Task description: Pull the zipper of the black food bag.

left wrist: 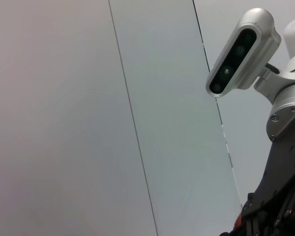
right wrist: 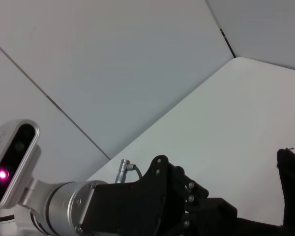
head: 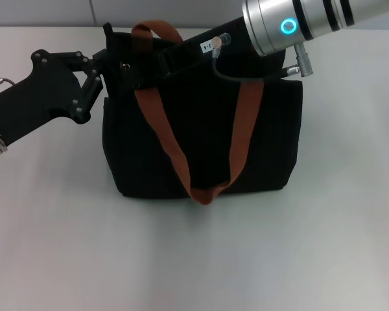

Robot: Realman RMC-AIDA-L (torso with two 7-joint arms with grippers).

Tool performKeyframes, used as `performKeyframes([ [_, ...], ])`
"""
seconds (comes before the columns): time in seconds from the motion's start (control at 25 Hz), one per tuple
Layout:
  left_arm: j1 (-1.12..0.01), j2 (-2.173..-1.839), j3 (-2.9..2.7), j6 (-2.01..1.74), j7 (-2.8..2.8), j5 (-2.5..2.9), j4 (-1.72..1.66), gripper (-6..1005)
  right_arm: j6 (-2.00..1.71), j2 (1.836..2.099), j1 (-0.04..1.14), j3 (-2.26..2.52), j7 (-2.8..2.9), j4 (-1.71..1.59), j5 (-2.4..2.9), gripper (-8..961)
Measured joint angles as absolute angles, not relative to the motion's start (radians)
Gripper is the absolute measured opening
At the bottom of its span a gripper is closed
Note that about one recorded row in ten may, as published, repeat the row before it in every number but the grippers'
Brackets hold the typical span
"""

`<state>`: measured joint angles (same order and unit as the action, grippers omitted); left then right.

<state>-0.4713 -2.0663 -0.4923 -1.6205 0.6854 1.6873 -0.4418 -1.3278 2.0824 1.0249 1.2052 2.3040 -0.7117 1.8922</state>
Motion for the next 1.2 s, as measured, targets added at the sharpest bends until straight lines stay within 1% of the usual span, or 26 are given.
performKeyframes([
  [0.08,-0.470,-2.066,-0.492,-1.621,0.686,1.687,-0.442,89,-1.328,2.082,1.025,1.205,2.304,-0.712,1.892,110],
  [0.32,-0.469,-2.066,-0.491,-1.632,0.686,1.687,-0.442,91,-1.320,2.082,1.025,1.205,2.309,-0.712,1.893,115],
  [0.96,-0.469,-2.066,-0.489,-1.636,0.687,1.687,-0.442,98,-1.315,2.082,1.038,1.209,2.327,-0.710,1.906,21],
  [1.2,-0.467,-2.066,-0.489,-1.635,0.687,1.687,-0.442,100,-1.320,2.082,1.037,1.209,2.337,-0.717,1.907,0],
])
